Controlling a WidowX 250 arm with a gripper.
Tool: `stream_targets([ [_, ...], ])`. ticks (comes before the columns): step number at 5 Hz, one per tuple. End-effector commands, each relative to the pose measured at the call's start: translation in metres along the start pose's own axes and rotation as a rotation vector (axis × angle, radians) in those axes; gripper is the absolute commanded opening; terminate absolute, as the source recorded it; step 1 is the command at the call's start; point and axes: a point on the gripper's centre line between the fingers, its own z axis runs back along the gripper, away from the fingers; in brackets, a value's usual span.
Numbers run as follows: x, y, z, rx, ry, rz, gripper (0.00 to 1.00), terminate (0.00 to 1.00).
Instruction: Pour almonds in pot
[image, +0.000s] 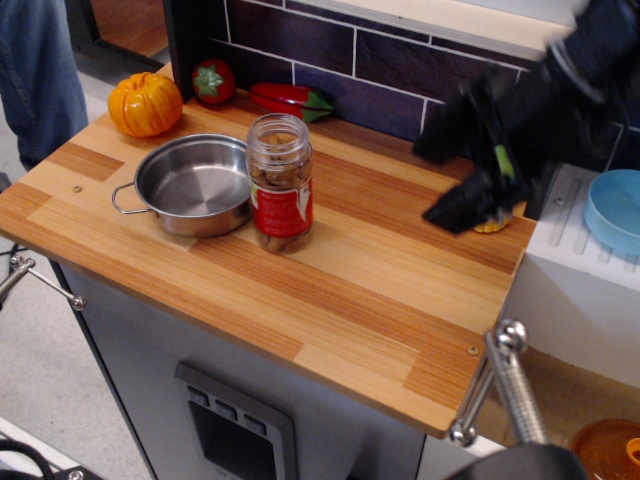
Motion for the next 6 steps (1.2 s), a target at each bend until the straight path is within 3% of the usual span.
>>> stream_targets([
  [1, -0.008, 0.004, -0.015, 0.031, 0.199, -0.090, 1.00, 0.00],
  [3, -0.033, 0.026, -0.050, 0.062, 0.333, -0.075, 1.00, 0.00],
  [4, -0.051, 0.040, -0.080, 0.096, 0.411, -0.095, 1.00, 0.00],
  [5, -0.066, 0.047, -0.104, 0.145, 0.431, -0.097, 1.00, 0.00],
  [6, -0.076, 0.054, -0.109, 0.132, 0.452, -0.111, 1.00, 0.00],
])
